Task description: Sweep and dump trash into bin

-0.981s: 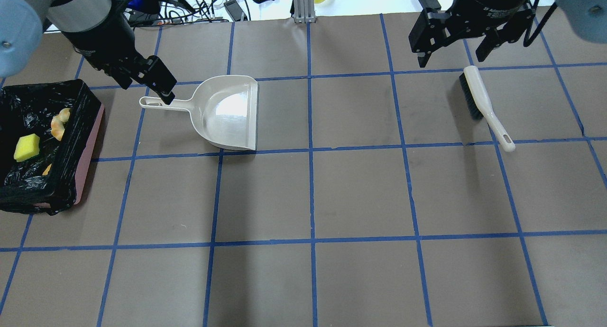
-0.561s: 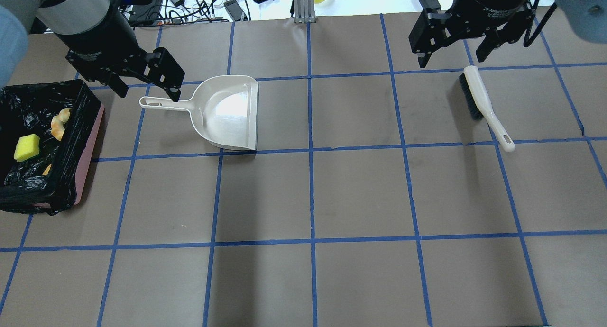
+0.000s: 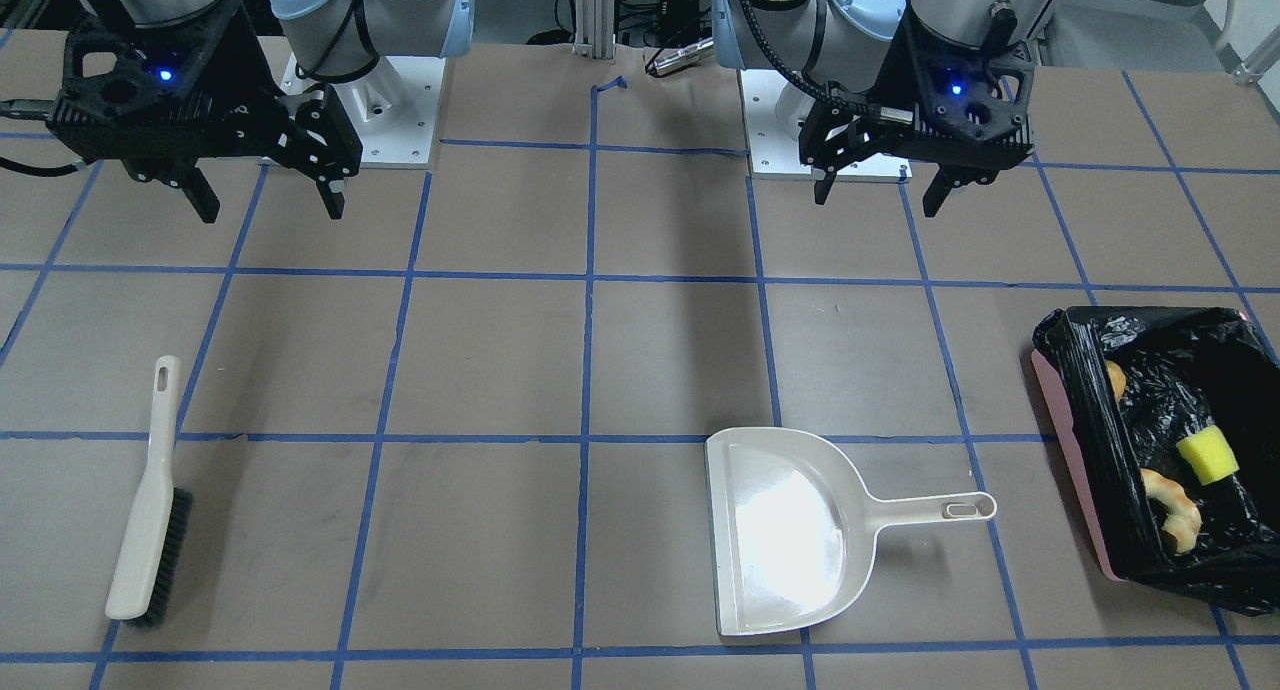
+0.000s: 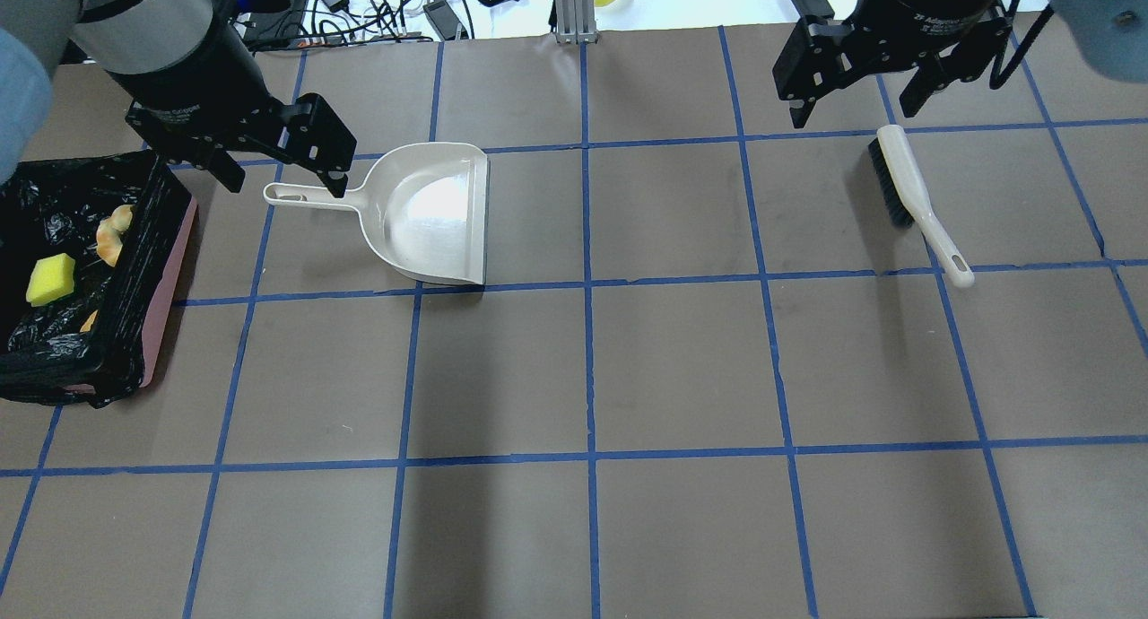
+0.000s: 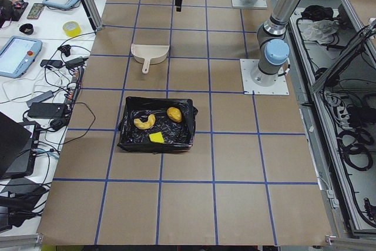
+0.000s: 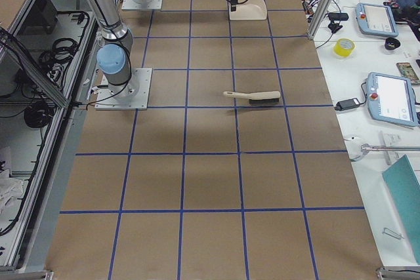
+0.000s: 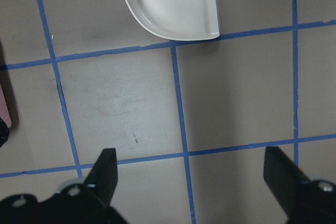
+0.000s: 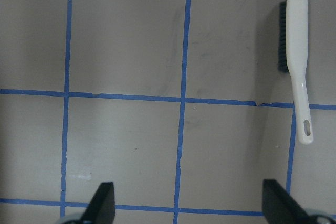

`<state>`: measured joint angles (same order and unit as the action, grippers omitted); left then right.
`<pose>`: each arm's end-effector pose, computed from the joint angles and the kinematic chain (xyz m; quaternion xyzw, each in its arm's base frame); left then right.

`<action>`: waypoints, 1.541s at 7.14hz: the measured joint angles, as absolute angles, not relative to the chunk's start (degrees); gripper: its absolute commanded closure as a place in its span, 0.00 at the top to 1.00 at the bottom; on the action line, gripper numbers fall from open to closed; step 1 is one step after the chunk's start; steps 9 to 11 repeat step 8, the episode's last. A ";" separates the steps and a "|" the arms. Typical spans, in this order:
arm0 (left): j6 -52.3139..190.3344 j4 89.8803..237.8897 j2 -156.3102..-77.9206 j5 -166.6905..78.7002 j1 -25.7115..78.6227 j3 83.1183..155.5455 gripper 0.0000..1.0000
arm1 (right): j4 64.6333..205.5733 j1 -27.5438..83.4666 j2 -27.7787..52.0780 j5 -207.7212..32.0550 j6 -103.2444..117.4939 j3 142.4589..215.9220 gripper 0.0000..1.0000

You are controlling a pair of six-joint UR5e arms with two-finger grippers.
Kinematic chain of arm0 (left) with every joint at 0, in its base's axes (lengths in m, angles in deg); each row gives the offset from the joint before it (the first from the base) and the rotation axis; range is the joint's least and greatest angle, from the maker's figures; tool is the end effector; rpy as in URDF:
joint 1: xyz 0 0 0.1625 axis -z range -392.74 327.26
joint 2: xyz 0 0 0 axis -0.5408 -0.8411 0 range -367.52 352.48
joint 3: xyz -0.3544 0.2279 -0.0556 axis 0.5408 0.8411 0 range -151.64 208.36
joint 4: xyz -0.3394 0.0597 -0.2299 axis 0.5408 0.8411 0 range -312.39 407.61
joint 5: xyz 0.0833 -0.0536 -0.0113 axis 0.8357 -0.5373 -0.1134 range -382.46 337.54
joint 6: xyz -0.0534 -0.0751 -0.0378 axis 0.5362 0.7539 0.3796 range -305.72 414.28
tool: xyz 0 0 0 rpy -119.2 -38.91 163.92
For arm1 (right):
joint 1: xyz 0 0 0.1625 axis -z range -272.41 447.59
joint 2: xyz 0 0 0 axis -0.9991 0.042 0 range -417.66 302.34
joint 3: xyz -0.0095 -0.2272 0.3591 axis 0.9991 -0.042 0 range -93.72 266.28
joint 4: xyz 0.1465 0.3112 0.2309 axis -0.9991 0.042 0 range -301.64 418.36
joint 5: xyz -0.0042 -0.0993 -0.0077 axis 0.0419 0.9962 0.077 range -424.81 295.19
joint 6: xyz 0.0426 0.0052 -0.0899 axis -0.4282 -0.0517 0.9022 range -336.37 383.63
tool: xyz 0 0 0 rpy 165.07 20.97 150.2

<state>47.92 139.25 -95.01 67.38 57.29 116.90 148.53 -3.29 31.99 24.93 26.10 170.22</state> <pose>-0.1339 -0.4763 0.5188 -0.0557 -0.9982 0.0204 0.0003 0.1414 -0.5001 0.5376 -0.0294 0.9982 -0.0514 0.0015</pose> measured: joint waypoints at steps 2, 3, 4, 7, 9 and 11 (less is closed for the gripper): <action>47.75 139.01 -95.15 67.49 57.24 117.00 1.00 | 148.53 -3.28 31.94 24.94 26.16 170.22 1.00; 47.38 139.11 -95.12 67.62 57.20 117.03 1.00 | 148.53 -3.28 31.92 24.96 26.17 170.22 1.00; 47.21 139.04 -95.04 67.66 57.09 117.04 0.99 | 148.53 -3.27 31.91 24.96 26.17 170.24 1.00; 47.12 138.03 -95.26 67.55 56.96 117.63 0.98 | 148.53 -3.26 31.98 24.95 26.12 170.30 1.00; 47.04 137.87 -95.25 67.54 56.97 117.68 0.98 | 148.53 -3.23 31.97 25.01 26.15 170.30 1.00; 47.04 137.87 -95.25 67.54 56.97 117.68 0.98 | 148.53 -3.23 31.97 25.01 26.15 170.30 1.00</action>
